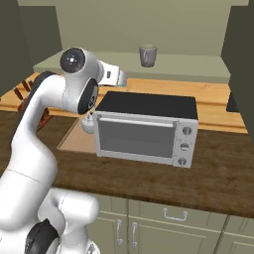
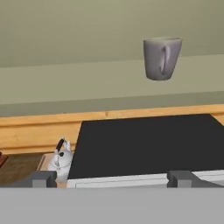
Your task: Pick the kettle from the counter and place it on the tray. Then pick the mug from the cabinet and place it on the tray. Then close the cabinet doors.
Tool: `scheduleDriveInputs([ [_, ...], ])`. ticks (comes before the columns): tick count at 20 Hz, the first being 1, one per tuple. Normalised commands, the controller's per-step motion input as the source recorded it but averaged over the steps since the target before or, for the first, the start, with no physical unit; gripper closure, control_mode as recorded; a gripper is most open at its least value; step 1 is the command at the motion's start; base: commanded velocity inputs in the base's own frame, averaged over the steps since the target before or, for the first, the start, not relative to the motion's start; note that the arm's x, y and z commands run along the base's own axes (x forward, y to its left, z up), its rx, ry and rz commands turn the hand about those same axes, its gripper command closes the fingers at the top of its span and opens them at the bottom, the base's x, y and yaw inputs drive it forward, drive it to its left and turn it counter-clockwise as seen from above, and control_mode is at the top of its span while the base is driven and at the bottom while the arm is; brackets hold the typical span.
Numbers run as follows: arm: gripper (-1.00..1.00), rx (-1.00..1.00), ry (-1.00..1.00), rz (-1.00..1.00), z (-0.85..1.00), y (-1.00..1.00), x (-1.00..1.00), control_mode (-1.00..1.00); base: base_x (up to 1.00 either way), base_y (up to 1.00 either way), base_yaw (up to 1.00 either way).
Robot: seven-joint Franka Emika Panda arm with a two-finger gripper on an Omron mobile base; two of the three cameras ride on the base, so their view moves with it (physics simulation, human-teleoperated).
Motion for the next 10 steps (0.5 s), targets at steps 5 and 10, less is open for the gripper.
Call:
scheduleDriveInputs([
  [5,-1.0,0.0,0.09,0.0,0.11,-0.43,0.18,-1.0,0.0,0.0,0.0],
  [10,-1.0,0.01,0.0,0.0,0.0,-0.47,0.27,-1.0,0.0,0.0,0.0],
])
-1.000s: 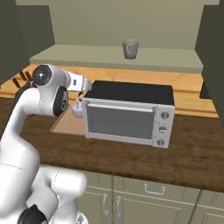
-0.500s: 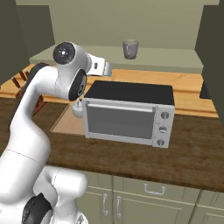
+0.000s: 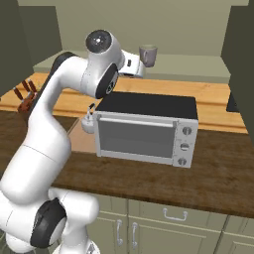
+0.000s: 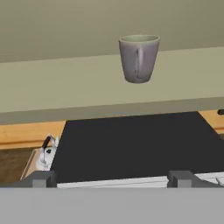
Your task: Pick the kettle from the counter and place it on the tray. Then pick the mug from the cabinet and place it on the tray. Then close the cabinet doors.
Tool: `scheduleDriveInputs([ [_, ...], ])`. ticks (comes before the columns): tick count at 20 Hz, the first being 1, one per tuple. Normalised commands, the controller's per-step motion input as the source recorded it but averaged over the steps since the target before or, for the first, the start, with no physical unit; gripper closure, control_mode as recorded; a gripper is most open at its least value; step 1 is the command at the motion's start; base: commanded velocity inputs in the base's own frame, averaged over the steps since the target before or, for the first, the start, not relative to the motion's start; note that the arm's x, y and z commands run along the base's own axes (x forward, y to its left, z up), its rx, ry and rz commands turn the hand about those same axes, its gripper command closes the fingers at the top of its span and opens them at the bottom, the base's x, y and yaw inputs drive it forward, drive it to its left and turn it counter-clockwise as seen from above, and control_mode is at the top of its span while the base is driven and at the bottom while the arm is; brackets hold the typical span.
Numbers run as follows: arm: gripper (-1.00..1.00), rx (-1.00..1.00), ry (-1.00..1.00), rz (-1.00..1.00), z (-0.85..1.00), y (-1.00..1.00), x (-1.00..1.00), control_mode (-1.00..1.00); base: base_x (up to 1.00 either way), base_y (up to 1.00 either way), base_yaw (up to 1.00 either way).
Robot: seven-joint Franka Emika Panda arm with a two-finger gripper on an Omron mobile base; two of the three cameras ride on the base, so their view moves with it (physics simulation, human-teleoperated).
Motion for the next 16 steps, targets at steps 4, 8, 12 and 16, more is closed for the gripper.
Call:
scheduleDriveInputs([
  [4,-1.0,0.0,0.0,0.0,0.0,-0.31,0.38,-1.0,0.0,0.0,0.0],
  [8,-1.0,0.0,0.02,0.0,0.0,-0.13,0.45,-1.0,0.0,0.0,0.0],
  [12,-1.0,0.0,0.12,-0.02,0.0,-0.1,0.54,-1.0,0.0,0.0,0.0],
  [16,-1.0,0.0,0.06,-0.01,0.0,-0.09,0.54,-1.0,0.0,0.0,0.0],
])
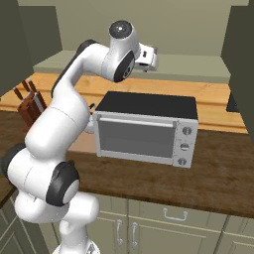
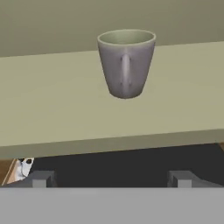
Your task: Pick the kettle from the counter and place it on the tray. Then pick the mug from the cabinet and place it on the tray. Then close the cabinet doors.
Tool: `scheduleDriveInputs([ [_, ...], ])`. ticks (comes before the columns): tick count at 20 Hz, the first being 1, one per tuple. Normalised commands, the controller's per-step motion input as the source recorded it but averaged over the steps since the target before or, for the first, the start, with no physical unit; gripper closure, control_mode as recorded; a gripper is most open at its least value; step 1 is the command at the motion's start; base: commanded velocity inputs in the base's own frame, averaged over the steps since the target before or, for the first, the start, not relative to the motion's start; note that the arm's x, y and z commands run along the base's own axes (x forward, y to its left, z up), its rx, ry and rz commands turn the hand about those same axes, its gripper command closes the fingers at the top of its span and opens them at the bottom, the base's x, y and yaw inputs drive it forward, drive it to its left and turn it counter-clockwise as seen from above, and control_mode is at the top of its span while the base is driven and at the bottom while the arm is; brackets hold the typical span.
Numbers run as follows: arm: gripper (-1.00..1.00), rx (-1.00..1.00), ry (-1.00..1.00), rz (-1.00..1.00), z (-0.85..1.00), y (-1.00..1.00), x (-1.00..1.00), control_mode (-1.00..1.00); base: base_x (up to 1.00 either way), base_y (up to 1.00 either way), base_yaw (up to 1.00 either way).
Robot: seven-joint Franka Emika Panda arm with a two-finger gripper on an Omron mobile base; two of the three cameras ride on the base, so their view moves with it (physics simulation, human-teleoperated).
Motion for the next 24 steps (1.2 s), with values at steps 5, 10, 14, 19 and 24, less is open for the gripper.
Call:
scheduleDriveInputs([
  [5,-1.0,0.02,0.01,0.0,0.0,-0.1,0.54,-1.0,0.0,0.0,0.0],
  [10,-1.0,0.02,0.0,0.0,0.0,-0.25,0.43,-1.0,0.0,0.0,0.0],
  [14,-1.0,0.02,0.0,0.0,0.0,-0.16,0.37,-1.0,0.0,0.0,0.0],
  [19,-1.0,0.0,0.0,0.0,0.0,-0.01,0.29,-1.0,0.0,0.0,0.0],
  [24,-1.0,0.0,0.0,0.0,0.0,0.0,0.24,-1.0,0.0,0.0,0.0],
])
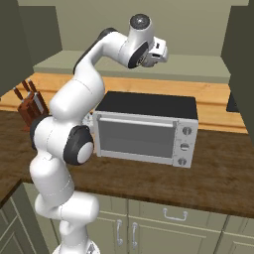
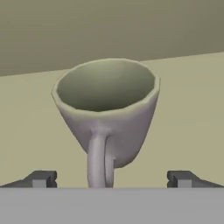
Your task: Pick the kettle from the counter and place it on the tray. Then pick the mug from the cabinet and place it on the tray. Then close the cabinet doors.
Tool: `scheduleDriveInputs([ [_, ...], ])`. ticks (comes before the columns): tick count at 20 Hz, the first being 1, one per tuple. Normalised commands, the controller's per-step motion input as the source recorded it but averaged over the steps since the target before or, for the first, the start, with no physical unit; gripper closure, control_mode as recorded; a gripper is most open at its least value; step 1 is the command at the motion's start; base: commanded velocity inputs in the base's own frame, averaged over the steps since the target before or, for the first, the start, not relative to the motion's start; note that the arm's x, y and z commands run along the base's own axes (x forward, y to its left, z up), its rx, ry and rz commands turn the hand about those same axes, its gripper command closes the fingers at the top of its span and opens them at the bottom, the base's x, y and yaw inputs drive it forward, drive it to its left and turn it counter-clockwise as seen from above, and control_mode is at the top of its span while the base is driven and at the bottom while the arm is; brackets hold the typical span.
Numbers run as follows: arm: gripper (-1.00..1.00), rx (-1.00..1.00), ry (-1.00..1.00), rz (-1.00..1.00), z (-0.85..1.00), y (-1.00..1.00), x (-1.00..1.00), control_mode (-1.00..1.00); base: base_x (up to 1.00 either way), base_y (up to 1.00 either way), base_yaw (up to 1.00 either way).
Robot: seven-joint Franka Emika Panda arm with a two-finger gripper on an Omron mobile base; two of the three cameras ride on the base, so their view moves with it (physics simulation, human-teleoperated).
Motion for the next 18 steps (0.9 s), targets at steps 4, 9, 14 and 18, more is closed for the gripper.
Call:
scheduleDriveInputs([
  [4,-1.0,0.0,0.0,0.0,0.0,0.0,0.18,-1.0,0.0,0.0,0.0],
  [9,-1.0,0.0,0.0,0.0,0.0,0.0,0.06,-1.0,0.0,0.0,0.0],
  [14,-1.0,0.0,0.0,0.0,0.0,0.0,0.0,-1.0,0.0,0.0,0.0],
  [18,-1.0,0.0,-0.01,-0.01,0.0,0.0,0.0,-1.0,0.0,0.0,0.0],
])
